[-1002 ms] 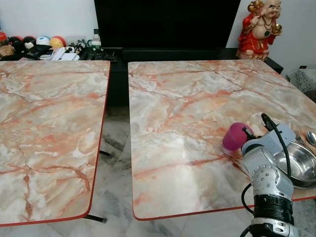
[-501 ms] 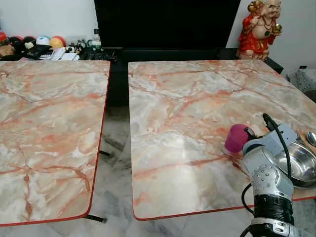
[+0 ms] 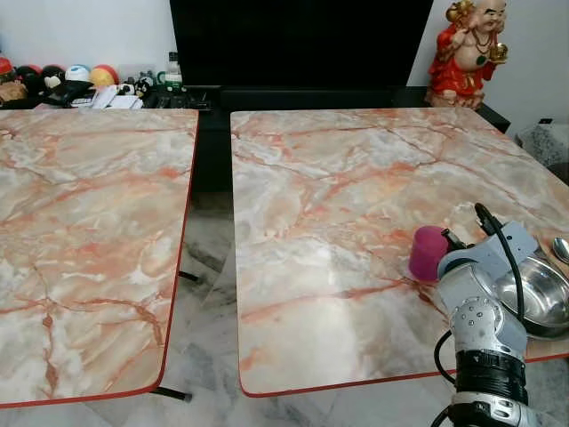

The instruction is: Setting the table

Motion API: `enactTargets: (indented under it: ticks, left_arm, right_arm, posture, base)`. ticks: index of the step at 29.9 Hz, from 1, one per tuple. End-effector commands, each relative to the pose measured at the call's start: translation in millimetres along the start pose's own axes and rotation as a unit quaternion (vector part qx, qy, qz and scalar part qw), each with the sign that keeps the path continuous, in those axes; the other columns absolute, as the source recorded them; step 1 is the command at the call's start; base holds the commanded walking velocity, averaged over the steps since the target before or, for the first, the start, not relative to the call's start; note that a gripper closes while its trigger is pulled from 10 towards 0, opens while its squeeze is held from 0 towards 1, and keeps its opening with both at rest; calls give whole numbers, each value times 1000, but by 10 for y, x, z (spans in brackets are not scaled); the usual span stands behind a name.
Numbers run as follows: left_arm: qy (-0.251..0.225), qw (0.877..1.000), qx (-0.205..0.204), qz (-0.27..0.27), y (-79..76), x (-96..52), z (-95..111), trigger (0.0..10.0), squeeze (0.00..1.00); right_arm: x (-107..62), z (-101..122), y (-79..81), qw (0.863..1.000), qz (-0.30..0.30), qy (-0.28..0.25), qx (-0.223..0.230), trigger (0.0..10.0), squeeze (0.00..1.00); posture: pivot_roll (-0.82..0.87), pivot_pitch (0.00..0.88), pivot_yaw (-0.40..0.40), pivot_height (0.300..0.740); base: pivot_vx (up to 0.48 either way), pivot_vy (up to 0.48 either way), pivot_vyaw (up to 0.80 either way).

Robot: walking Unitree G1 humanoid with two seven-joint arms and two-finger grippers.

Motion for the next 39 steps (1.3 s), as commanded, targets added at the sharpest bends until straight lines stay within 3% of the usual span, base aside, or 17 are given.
enactTargets:
  ticks: [1,16,30,34,39]
  left_arm:
    - [12,1000,-10,2,-5,-25,-85,10000,0]
    - [12,1000,-10,1,-11,-22,-85,10000,0]
    - [10,1000,-12,1,-8,-18,-72,10000,0]
    - [11,1000,-12,1,-9,-17,-71,10000,0]
    - [11,1000,-12,3,5,-22,-75,10000,0]
  right_arm:
    - [-19,92,74,1000,5,-17,1,10000,0]
    - [-27,54,35,1000,-10,-13,6,10000,0]
    - [-76,201,-5,998,-31,-57,-14,10000,0]
    - [-104,310,-4,995,-31,-85,-37,10000,0]
    - [-164,494,141,989,12,-123,-76,10000,0]
  posture:
    - [97,72,-62,740]
    - [97,72,-60,740]
    - [95,69,-60,740]
    - [98,69,-60,740]
    - [94,69,-61,740]
  base:
    - [0,0,0]
    - [0,0,0]
    - [0,0,0]
    - [0,0,0]
    - [0,0,0]
Point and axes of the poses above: a point about 5 cm out from each wrist's last joint towards the gripper, its own x axis pointing out of the wrist towards the gripper, its own z axis along the axis of the wrist's last joint, y = z × x, the point moved 6 cm from there along x, pointing out of the wrist towards the gripper, and after that the axes turned 1 degree about x, right-handed, at the moved point
